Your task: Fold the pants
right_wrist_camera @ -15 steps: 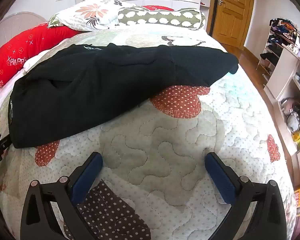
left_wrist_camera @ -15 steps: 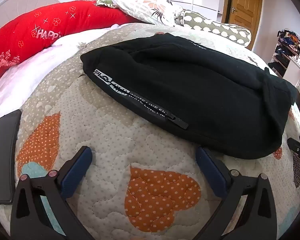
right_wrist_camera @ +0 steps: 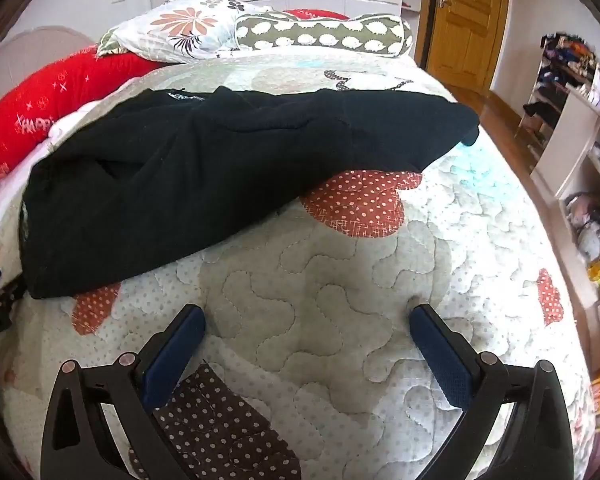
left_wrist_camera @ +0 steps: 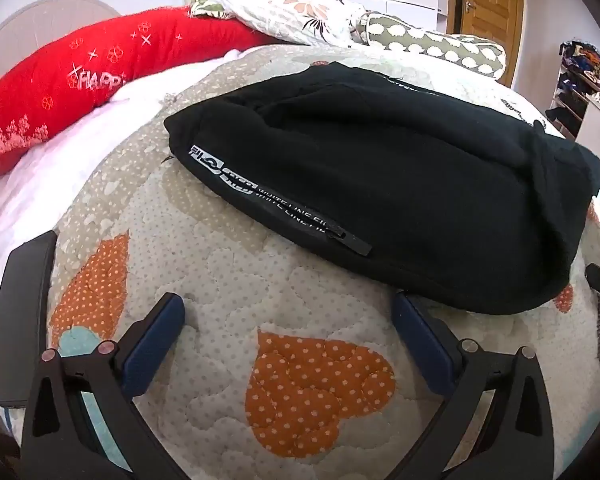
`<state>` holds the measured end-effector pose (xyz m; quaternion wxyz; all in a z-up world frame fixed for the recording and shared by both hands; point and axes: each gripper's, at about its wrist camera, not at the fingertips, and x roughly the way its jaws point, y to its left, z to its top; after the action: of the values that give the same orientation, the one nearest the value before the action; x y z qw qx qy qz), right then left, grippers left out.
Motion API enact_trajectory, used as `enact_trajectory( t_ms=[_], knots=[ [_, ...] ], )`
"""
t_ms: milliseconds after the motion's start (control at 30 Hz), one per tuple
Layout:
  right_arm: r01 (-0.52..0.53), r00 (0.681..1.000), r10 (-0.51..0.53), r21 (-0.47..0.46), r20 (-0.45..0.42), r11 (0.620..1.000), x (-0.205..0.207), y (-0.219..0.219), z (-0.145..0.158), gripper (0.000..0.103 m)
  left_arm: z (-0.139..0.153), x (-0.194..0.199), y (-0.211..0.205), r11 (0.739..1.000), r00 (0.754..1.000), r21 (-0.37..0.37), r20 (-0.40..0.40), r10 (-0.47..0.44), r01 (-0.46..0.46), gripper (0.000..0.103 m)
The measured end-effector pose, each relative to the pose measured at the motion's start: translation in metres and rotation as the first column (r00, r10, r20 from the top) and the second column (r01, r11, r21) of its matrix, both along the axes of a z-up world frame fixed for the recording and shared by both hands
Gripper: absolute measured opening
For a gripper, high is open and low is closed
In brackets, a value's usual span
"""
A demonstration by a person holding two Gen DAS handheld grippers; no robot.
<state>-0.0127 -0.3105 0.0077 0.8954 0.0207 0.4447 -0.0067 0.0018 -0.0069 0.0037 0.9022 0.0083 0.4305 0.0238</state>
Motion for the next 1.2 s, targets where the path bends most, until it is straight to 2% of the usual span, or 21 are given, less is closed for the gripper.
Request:
enact_trajectory(
  t_ms=[100,200,267,333,400,500,600,667,733,767,833,867,900,967,1000,1067,1200],
  knots=[
    [-0.02,1.0,0.02,0.064,0.004,0.998,-0.008,-0.007,0.013,0.102,0.011,-0.001,0.006,0.998,0.999,-0.044,-0.01,-0.035,0.034,0.103],
    [-0.037,0.996,0.029,0.098,0.085,0.995,-0.019,-0.01,0.042,0.102,0.032,-0.001,0.017,0.999,0.998,-0.028,0.053,-0.015,0.017,0.103],
    [-0.071,0.991,0.056,0.123,0.123,0.99,-0.014,-0.009,0.059,0.102,0.046,0.008,0.027,0.999,0.997,-0.04,0.074,-0.01,0.013,0.103],
    [-0.093,0.988,0.076,0.126,0.131,0.988,0.0,-0.004,0.069,0.101,0.051,0.026,0.038,0.998,0.999,-0.057,0.052,0.006,-0.003,0.103],
    [-0.106,0.987,0.093,0.102,0.133,0.989,0.019,0.005,0.071,0.099,0.05,0.042,0.046,0.998,0.999,-0.061,0.035,0.018,-0.016,0.103],
    [-0.122,0.987,0.111,0.093,0.117,0.988,0.053,0.02,0.067,0.093,0.047,0.069,0.062,0.998,0.997,-0.019,0.025,0.067,-0.067,0.103],
    [-0.138,0.987,0.132,0.074,0.089,0.988,0.088,0.029,0.054,0.091,0.041,0.095,0.078,0.993,0.995,-0.055,-0.017,0.101,-0.102,0.103],
    [-0.141,0.988,0.137,0.048,0.072,0.989,0.105,0.037,0.043,0.082,0.036,0.109,0.086,0.988,0.99,-0.06,-0.025,0.14,-0.141,0.103],
    [-0.159,0.987,0.156,0.075,0.044,0.984,0.118,0.037,0.033,0.044,0.03,0.123,0.092,0.984,0.985,-0.059,-0.042,0.167,-0.17,0.103],
    [-0.172,0.985,0.17,0.111,0.027,0.979,0.123,0.034,0.027,0.042,0.026,0.131,0.092,0.983,0.984,-0.064,-0.05,0.172,-0.175,0.103],
    [-0.174,0.985,0.169,0.144,0.045,0.974,0.12,0.026,0.027,0.024,0.016,0.144,0.093,0.982,0.982,-0.074,-0.089,0.167,-0.174,0.103],
    [-0.175,0.984,0.169,0.154,0.05,0.973,0.116,0.023,0.029,0.019,0.013,0.148,0.093,0.982,0.981,-0.079,-0.109,0.163,-0.172,0.101],
    [-0.174,0.984,0.166,0.177,0.06,0.969,0.11,0.017,0.035,0.016,0.009,0.15,0.091,0.983,0.982,-0.09,-0.118,0.15,-0.161,0.083],
    [-0.164,0.983,0.141,0.215,0.117,0.963,0.087,0.003,0.052,0.015,0.007,0.147,0.084,0.985,0.987,-0.116,-0.12,0.111,-0.124,0.062],
    [-0.158,0.981,0.128,0.217,0.144,0.963,0.076,-0.002,0.059,0.015,0.01,0.143,0.081,0.986,0.988,-0.112,-0.11,0.108,-0.12,0.042],
    [-0.154,0.975,0.114,0.213,0.188,0.965,0.05,-0.016,0.075,0.014,0.018,0.133,0.075,0.985,0.991,-0.154,-0.114,0.064,-0.081,0.014],
    [-0.134,0.971,0.084,0.218,0.223,0.967,-0.002,-0.047,0.092,0.013,0.042,0.096,0.073,0.981,0.995,-0.18,-0.08,0.06,-0.074,0.014]
  ],
)
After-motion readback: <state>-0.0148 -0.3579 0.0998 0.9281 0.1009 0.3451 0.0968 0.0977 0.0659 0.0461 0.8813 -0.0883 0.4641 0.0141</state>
